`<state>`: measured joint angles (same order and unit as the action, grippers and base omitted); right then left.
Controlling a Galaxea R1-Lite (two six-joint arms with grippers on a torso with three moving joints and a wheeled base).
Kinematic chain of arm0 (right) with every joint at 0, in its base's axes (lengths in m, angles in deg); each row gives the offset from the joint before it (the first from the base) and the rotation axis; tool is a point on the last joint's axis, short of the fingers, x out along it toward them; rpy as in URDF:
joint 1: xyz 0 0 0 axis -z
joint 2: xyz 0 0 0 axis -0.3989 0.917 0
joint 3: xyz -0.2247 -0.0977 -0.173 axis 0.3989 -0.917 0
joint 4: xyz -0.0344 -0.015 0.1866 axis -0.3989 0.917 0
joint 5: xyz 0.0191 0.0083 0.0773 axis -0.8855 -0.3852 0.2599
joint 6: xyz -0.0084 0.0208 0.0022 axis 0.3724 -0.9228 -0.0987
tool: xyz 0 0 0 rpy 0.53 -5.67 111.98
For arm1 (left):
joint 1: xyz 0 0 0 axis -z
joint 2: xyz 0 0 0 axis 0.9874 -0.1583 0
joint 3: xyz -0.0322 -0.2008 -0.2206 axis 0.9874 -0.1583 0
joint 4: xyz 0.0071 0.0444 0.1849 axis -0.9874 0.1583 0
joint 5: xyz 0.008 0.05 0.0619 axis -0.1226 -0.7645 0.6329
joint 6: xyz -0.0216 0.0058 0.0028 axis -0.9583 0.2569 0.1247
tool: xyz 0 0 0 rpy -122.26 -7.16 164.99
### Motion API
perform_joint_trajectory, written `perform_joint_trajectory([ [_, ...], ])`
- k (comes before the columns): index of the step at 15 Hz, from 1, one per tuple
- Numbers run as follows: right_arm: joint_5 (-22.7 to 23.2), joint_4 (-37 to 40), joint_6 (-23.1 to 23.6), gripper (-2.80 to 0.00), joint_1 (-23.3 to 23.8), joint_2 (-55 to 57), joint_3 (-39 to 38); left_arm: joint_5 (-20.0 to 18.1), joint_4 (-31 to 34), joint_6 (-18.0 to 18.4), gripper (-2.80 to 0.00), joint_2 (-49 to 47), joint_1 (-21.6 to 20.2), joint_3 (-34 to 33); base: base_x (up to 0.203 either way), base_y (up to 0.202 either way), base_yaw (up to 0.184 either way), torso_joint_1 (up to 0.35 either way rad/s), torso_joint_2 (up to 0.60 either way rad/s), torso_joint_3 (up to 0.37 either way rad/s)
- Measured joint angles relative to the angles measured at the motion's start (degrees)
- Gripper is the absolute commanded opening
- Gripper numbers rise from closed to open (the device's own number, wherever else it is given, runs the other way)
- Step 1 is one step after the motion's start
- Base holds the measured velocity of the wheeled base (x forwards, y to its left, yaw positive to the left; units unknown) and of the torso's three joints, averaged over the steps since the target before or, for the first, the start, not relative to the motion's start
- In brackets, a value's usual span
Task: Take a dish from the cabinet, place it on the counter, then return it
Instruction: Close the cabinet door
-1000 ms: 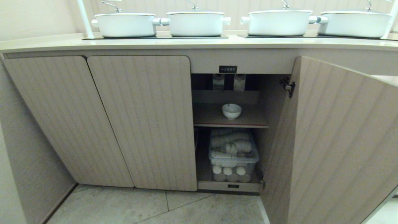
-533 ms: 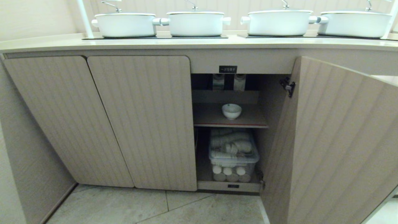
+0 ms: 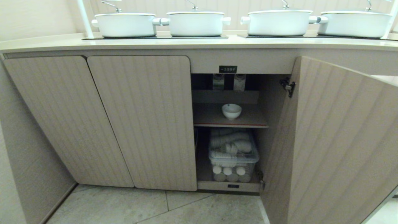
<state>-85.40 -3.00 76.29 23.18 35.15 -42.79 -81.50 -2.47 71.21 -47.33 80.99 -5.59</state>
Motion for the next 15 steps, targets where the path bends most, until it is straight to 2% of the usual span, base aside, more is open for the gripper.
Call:
perform_joint_trajectory([
  [15,0.2,0.0,-0.3,-2.8,0.0,0.0,0.0,0.0,0.0,0.0,-2.8,0.0,0.0,0.0,0.0,0.0,0.0,0.0,0.0,0.0],
])
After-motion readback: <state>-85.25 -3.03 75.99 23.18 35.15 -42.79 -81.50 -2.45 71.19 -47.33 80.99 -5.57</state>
